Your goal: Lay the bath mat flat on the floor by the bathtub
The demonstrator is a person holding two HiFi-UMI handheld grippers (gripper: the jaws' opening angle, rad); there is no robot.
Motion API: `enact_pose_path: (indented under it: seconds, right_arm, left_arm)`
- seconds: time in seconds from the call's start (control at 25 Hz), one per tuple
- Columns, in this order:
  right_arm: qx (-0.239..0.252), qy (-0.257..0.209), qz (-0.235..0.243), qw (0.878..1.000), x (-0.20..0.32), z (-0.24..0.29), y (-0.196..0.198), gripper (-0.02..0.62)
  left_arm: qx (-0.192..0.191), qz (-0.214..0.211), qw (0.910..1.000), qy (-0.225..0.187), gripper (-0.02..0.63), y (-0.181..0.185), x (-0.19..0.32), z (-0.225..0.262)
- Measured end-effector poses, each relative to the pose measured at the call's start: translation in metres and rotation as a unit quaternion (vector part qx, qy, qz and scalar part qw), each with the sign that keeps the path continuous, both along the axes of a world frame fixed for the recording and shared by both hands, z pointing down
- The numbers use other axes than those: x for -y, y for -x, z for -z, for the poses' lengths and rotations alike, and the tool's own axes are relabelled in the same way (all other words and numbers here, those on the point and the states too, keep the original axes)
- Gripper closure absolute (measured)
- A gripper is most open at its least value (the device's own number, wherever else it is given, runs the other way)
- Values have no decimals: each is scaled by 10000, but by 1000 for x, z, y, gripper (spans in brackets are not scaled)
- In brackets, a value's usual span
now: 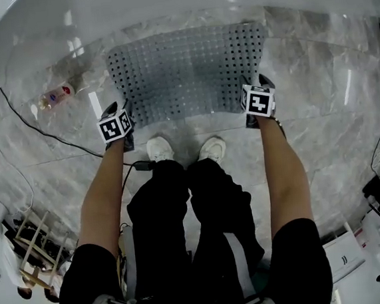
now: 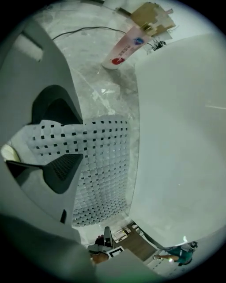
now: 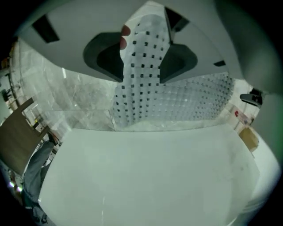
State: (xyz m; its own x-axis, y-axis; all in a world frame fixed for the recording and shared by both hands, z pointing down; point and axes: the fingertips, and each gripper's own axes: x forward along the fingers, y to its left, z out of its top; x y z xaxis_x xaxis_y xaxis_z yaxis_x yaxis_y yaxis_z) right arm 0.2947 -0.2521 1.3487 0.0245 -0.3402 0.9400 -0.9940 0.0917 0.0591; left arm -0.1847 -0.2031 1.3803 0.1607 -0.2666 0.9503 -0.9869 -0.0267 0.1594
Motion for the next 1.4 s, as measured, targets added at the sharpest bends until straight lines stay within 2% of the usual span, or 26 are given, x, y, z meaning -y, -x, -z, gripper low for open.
enact_pose_path:
  seconds: [0.04,0.08,0.16,0.2,0.28,0.44,0.56,0.72,0.8,0.88,1.0,1.08,1.2,1.4]
  right_arm:
    - [129,-98,-39,9999,-2,20,8,355]
    - [251,-197,-140,9994,-3,42,15,449]
    - [542,-386,-456,9967,-4,88,30,585]
    - [720,-476,-613,9944,-4,114,39,588]
    - [1001,-703,-722,9899,-4,171,61,589]
    - [1019,-1233,-102,9871,-8,295,100,589]
    - [1042,-1737,218,9790,-8,392,117,589]
    - [1258,-2547,-34,9588,8,520,112,589]
    - [1243,-3014,-150,9452,23,583,102,589]
    - [1227,-3356,-193,9338,31,642,96,590]
    - [1296,-3676,-305,9204,26,726,90,590]
    - [1271,-3925,-399,9101,21,784,81,591]
    - [1280,-4490,-461,8831,28,871,67,590]
    - [1471,-5092,-312,8474,8,974,65,591]
  left_arm:
    - [-31,-8,9999,-114,402,-2,0,21]
    - [-65,-20,9997,-243,412,-4,1,44]
    - [-83,-106,9982,-584,569,-11,7,97]
    - [-130,-185,9967,-774,601,-16,12,126]
    - [-325,-328,9925,-1135,601,-31,20,186]
    - [-386,-586,9826,-1719,603,-58,29,311]
    - [-392,-698,9772,-1966,603,-80,35,407]
    - [-636,-892,9622,-2495,603,-126,54,536]
    - [-788,-810,9531,-2809,603,-144,71,596]
    - [-893,-674,9468,-3019,603,-155,81,653]
    - [-855,-670,9383,-3284,603,-161,81,740]
    - [-867,-787,9272,-3558,603,-166,77,804]
    - [-793,-1025,9024,-4109,603,-178,82,895]
    - [-685,-1032,8673,-4821,603,-180,71,1002]
